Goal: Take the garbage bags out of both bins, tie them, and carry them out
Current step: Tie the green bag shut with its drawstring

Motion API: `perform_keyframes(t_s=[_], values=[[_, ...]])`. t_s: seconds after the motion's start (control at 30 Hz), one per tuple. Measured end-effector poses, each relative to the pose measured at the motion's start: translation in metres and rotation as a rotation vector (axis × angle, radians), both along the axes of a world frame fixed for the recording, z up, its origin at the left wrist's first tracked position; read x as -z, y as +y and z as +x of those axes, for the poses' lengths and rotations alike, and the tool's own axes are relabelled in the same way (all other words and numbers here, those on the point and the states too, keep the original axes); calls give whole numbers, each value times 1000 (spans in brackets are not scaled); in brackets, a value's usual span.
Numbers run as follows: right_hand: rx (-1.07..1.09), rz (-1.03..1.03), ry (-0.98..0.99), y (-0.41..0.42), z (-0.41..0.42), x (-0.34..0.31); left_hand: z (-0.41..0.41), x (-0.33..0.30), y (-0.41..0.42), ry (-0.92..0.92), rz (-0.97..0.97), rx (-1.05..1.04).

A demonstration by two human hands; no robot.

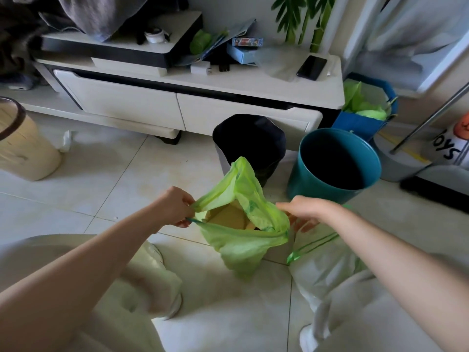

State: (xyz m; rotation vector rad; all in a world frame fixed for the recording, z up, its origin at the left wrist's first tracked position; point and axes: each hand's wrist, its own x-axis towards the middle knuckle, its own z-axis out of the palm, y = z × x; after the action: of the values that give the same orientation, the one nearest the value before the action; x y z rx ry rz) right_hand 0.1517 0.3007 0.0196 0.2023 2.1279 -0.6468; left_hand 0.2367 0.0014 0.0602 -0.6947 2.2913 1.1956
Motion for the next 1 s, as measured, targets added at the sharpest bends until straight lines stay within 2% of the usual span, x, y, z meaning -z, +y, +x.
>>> perform_keyframes(t_s=[0.1, 0.23, 0.4, 0.53, 0.63, 0.83, 1.0], values=[[169, -53, 55, -9, -15, 18, 3, -1, -5, 0, -1, 11], [243, -104, 27, -26, -25, 38, 2, 2, -16, -1, -17, -8], [204, -112, 81, -50, -33, 45, -5, 4, -25, -18, -24, -22], [270, -183, 117, -61, -43, 48, -9, 0, -26, -55, -4, -58], [285, -302, 152, -68, -44, 35, -11, -4, -29, -39, -18, -90], [245, -433, 259, -67, -39, 9, -14, -20, -27, 11, 85, -121], [200, -461, 419, -54, -24, -15, -19, -29, -20, 29, 59, -108]])
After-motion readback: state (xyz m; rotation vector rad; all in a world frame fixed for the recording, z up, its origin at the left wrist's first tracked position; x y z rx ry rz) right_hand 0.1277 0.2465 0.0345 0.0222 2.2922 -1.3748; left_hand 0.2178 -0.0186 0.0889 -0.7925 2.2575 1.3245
